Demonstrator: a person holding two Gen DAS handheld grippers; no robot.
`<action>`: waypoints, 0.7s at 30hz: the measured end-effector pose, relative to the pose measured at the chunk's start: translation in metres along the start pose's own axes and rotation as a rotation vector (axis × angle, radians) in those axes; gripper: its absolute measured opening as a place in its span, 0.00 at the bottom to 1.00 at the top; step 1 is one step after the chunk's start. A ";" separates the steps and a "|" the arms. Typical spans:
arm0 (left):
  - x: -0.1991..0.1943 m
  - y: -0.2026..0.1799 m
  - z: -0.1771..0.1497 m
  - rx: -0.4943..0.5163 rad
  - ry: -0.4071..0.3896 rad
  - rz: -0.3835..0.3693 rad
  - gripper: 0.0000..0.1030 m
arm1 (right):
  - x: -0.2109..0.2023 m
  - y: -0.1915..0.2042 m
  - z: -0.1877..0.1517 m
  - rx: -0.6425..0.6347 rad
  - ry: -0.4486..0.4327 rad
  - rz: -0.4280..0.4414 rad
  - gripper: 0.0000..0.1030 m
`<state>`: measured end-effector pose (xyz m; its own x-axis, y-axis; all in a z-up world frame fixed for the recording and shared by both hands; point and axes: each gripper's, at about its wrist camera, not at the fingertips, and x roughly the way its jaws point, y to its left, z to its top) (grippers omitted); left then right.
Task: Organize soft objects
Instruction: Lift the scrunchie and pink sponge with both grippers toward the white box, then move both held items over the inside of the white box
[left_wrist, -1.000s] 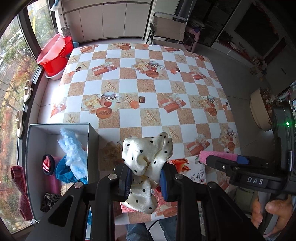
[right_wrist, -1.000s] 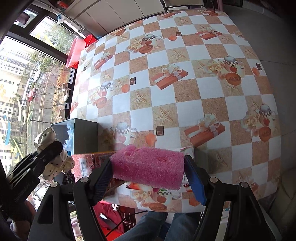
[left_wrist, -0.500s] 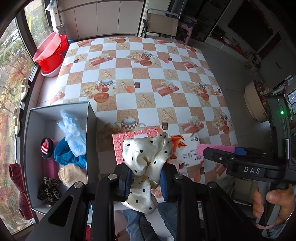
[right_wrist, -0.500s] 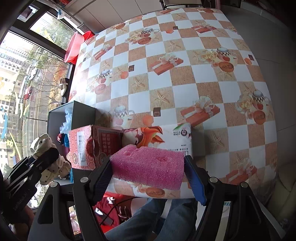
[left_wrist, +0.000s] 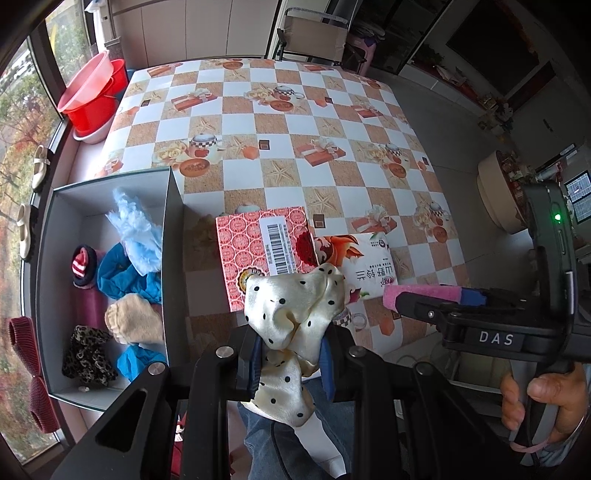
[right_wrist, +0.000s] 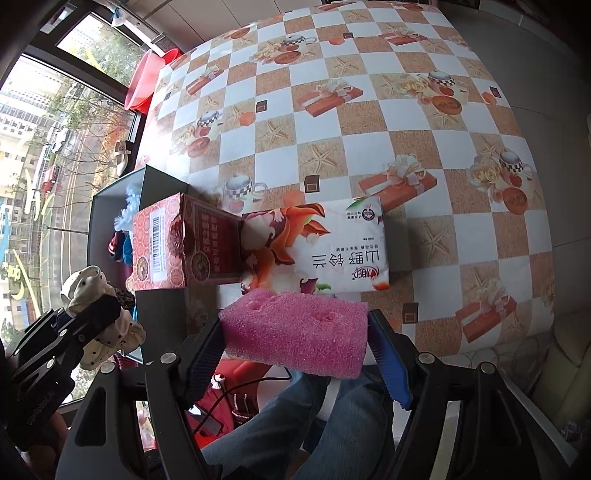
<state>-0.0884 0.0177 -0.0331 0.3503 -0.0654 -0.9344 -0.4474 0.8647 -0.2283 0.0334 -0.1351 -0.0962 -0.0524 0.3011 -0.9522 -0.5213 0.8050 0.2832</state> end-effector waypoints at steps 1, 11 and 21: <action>0.000 0.001 -0.002 -0.002 0.000 -0.001 0.27 | -0.001 0.002 -0.001 -0.003 -0.002 -0.002 0.74; -0.011 0.028 -0.016 -0.068 -0.027 0.002 0.27 | -0.001 0.028 -0.011 -0.058 0.001 -0.016 0.74; -0.023 0.068 -0.037 -0.152 -0.041 0.035 0.27 | 0.011 0.075 -0.017 -0.156 0.018 0.001 0.74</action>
<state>-0.1569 0.0598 -0.0375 0.3640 -0.0141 -0.9313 -0.5781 0.7805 -0.2378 -0.0210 -0.0800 -0.0879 -0.0672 0.2913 -0.9543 -0.6471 0.7153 0.2639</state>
